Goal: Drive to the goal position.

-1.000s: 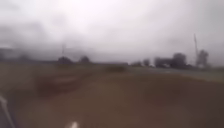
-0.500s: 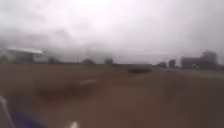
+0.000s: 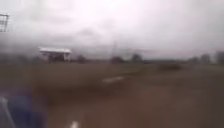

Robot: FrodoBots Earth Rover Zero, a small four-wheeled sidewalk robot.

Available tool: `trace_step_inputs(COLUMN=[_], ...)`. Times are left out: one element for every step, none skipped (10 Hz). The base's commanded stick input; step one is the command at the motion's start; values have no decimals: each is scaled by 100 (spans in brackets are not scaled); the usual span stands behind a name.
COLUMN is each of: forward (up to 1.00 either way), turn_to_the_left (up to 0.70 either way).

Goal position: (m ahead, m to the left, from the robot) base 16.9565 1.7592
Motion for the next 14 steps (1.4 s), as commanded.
trace_step_inputs(forward=[70,70,70,70,70,70,70,70,70,70,70,70,70,70], turn_to_the_left=[0,0,0,0,0,0,0,0,0,0,0,0,0,0])
